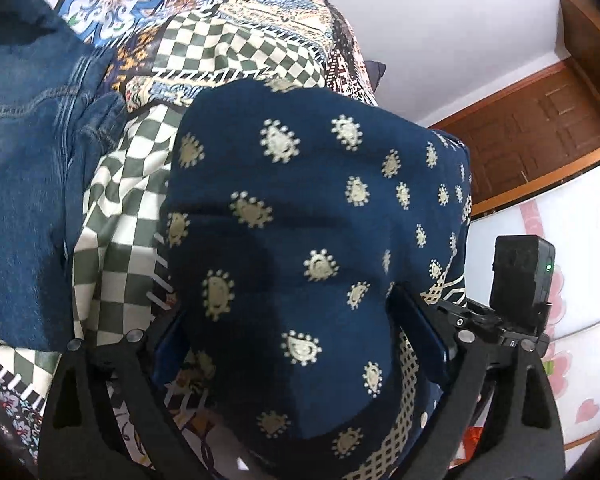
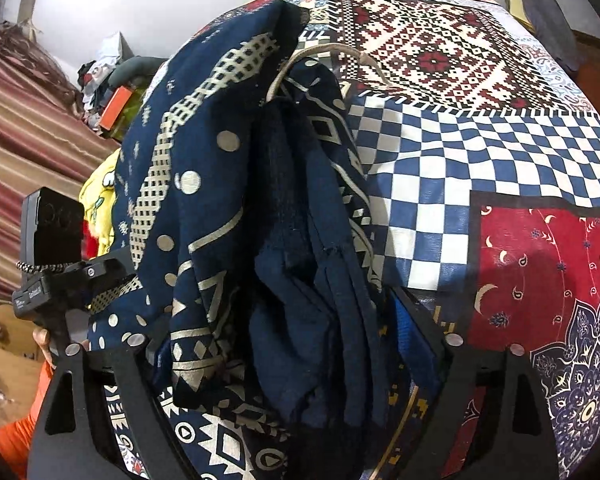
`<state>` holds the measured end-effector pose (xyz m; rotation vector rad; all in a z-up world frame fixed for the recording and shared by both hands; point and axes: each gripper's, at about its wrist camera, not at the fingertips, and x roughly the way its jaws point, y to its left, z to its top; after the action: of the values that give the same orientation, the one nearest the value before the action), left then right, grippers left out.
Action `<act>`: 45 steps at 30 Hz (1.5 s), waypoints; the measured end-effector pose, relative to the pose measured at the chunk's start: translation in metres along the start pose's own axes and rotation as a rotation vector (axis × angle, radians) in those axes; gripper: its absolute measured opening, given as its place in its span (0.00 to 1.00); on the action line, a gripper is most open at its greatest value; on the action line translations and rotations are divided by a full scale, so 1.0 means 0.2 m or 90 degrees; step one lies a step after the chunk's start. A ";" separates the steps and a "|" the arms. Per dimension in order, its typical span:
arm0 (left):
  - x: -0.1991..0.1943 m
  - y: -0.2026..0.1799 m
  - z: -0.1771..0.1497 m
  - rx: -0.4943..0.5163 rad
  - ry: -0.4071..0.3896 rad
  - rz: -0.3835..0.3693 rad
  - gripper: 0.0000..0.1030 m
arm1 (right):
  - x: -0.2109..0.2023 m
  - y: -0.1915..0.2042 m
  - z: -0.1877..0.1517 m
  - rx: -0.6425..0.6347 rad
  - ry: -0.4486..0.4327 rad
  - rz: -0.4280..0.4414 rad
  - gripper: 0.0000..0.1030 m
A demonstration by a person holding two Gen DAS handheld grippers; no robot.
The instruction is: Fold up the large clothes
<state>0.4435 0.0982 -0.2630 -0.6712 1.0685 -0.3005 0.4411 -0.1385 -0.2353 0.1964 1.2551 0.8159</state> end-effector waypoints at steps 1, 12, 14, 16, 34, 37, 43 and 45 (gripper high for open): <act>-0.01 0.00 0.01 0.004 -0.001 0.000 0.84 | 0.00 0.00 -0.01 0.004 0.001 0.007 0.73; -0.25 -0.10 0.00 0.075 -0.038 0.010 0.49 | -0.04 0.17 0.00 0.013 -0.012 0.012 0.28; -0.35 -0.13 0.00 0.094 -0.058 0.017 0.47 | -0.03 0.26 0.02 -0.006 -0.016 0.002 0.27; -0.43 -0.15 0.01 0.116 -0.080 0.026 0.47 | -0.03 0.35 0.04 -0.021 -0.026 -0.003 0.27; -1.19 0.44 0.36 0.114 -0.201 0.075 0.47 | 0.46 1.06 0.41 -0.107 -0.052 0.007 0.27; -1.13 0.64 0.43 0.072 -0.188 0.074 0.47 | 0.65 1.07 0.45 -0.094 -0.026 -0.006 0.27; -0.91 1.04 0.55 -0.030 -0.120 0.064 0.47 | 1.01 0.95 0.52 -0.058 0.038 -0.035 0.26; -0.79 1.21 0.58 -0.084 -0.080 0.056 0.49 | 1.08 0.91 0.53 -0.061 0.052 -0.051 0.27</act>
<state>0.4503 0.4090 -0.2703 -0.7488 0.9999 -0.1117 0.4730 0.1602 -0.2640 0.0357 1.2889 0.8187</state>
